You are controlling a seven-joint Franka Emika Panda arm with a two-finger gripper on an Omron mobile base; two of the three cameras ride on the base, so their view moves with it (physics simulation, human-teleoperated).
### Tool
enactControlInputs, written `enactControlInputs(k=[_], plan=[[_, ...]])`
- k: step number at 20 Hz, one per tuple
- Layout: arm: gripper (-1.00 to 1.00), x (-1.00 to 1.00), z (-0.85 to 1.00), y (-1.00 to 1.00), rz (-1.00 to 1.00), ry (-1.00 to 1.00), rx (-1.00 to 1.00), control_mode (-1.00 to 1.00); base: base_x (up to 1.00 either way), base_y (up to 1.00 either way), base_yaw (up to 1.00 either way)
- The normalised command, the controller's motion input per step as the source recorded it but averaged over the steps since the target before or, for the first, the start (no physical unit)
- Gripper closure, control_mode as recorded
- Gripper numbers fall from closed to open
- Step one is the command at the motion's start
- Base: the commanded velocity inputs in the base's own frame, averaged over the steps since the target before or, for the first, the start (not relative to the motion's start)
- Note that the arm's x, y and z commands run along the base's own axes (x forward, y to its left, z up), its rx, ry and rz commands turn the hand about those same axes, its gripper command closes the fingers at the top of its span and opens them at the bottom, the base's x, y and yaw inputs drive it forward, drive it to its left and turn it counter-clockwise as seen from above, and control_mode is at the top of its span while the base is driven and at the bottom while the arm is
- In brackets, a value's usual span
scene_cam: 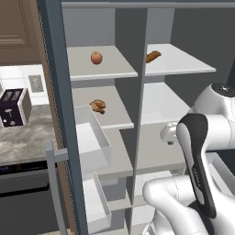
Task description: There's a chicken drumstick in the fridge that needs to be moved to the freezer for freezing. Pick up the chicken drumstick from the fridge, place it on any shelf in the freezer, and close the fridge and freezer doors when done.
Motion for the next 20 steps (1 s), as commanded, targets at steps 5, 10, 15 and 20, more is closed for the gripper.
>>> enactControlInputs(k=[5, 10, 15, 20], plan=[[-1.0, 0.0, -0.12, 0.01, 0.0, 0.02, -0.02, -1.0, 0.0, 0.0, 0.0], [-1.0, 0.0, -0.06, 0.0, 0.0, 0.01, -0.01, -1.0, 0.0, 0.0, 0.0], [-1.0, 0.0, 0.0, 0.02, 0.0, 0.0, 0.0, -1.0, 0.0, 0.0, 0.0], [-1.0, 0.0, 0.0, 0.01, 0.0, -0.01, 0.0, -1.0, 0.0, 0.0, 0.0]])
